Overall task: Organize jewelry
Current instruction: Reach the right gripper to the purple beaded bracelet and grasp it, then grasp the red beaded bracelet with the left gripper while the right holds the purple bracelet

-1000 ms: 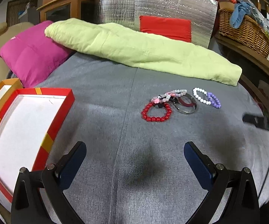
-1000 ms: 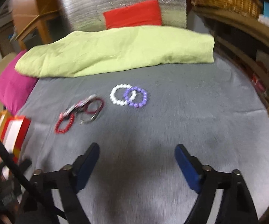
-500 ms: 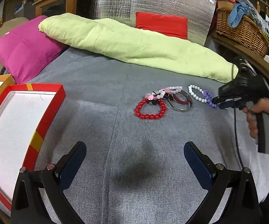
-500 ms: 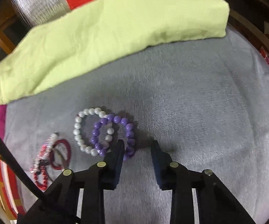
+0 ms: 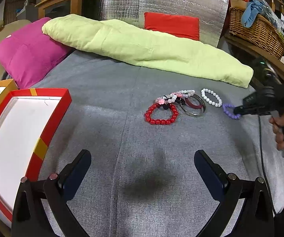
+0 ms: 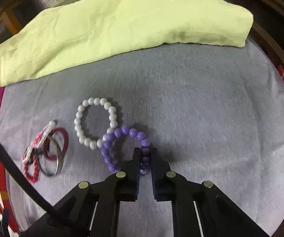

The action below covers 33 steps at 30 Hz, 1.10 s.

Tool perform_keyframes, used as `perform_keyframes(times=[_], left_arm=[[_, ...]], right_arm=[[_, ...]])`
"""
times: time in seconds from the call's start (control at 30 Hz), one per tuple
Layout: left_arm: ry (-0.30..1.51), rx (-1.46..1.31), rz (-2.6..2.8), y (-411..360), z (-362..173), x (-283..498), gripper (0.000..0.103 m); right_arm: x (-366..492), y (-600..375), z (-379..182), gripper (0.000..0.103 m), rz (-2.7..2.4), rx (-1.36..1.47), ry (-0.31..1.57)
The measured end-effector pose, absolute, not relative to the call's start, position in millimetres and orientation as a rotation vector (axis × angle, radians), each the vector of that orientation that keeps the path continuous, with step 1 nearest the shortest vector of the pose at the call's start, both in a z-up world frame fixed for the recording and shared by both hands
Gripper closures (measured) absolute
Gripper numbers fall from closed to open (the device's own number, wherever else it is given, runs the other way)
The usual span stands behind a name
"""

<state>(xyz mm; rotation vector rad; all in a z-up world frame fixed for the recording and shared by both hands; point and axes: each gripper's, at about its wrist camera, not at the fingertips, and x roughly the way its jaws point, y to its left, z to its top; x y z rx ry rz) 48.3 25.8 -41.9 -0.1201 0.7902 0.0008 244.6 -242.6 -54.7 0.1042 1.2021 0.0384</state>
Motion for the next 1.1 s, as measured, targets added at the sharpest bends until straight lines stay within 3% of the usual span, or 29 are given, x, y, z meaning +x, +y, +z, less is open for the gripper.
perform_keyframes(times=[0.23,0.57,0.7,0.83,0.87,0.9,0.93,0.97,1.1], left_arm=[[0.794,-0.099,0.002,22.8,-44.0,49.3,0.0],[0.858,-0.153,0.012,33.8,-43.0,88.7,0.003],[0.937,-0.167,0.025,29.7,-49.7,127.5,0.024],[0.99,-0.149,0.02,14.6,-58.7,158.5,0.032],[1.024,-0.131,0.016,9.3,-65.2,166.4,0.045],[1.056,-0.13,0.013,6.9,-71.4,169.6,0.077],[1.085,-0.144,0.009,6.8,-77.6,172.2,0.082],[1.062,-0.152,0.017,7.8,-75.8,168.9,0.093],[1.029,-0.159,-0.024,10.9,-67.3,141.6,0.094]], right_arm=[[188.1,-277.7,-42.2,0.093,0.11,0.217,1.114],[137.2,-275.7,-67.0,0.093,0.236,0.335,1.044],[132.2,-277.4,-67.1,0.093,0.259,0.352,1.025],[132.7,-278.1,-67.9,0.093,0.28,0.361,1.017],[132.6,-277.8,-69.1,0.093,0.284,0.361,1.02],[132.6,-277.4,-70.0,0.093,0.287,0.361,1.022],[132.5,-277.1,-69.7,0.093,0.294,0.366,1.021],[131.3,-277.5,-68.5,0.093,0.3,0.368,1.018],[127.2,-278.3,-64.0,0.093,0.31,0.372,1.0]])
